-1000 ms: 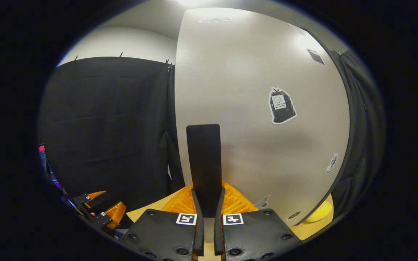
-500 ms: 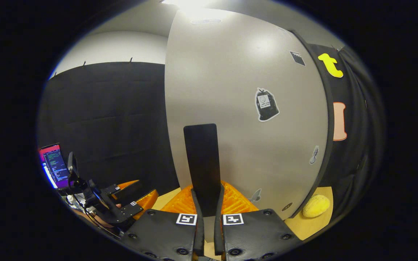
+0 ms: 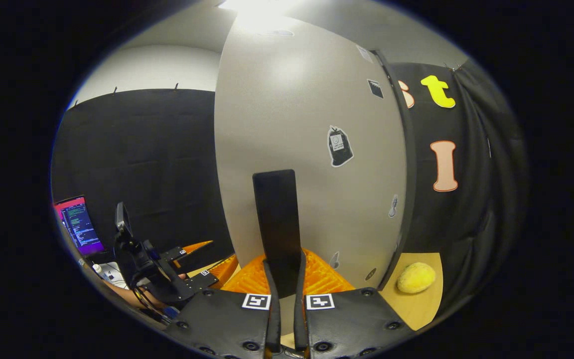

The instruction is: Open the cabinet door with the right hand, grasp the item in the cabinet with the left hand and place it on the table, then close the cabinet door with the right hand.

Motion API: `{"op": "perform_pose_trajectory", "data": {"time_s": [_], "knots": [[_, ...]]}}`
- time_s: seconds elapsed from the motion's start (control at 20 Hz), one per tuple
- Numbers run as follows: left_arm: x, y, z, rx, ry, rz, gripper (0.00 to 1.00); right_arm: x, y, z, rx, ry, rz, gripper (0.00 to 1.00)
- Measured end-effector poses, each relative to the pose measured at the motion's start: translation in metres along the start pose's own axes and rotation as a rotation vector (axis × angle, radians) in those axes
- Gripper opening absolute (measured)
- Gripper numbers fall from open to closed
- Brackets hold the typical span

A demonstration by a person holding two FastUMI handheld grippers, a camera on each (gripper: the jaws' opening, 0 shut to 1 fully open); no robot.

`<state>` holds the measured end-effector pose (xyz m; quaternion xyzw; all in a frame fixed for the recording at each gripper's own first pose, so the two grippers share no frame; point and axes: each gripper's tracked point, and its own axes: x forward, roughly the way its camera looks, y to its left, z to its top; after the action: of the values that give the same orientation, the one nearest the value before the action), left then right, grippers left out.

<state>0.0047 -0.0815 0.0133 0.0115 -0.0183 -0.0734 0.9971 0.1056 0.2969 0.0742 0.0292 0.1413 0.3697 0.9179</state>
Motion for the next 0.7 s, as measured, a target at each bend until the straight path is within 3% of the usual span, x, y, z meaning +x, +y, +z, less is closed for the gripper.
{"op": "perform_pose_trajectory", "data": {"time_s": [0.4, 0.7], "knots": [[0.010, -0.048, 0.004, -0.013, 0.004, -0.059, 0.92, -0.013, -0.017, 0.000, 0.032, -0.026, -0.075, 0.12], [0.017, -0.075, 0.014, 0.001, -0.003, -0.078, 0.92, -0.021, -0.042, 0.004, 0.047, -0.070, -0.207, 0.11]]}}
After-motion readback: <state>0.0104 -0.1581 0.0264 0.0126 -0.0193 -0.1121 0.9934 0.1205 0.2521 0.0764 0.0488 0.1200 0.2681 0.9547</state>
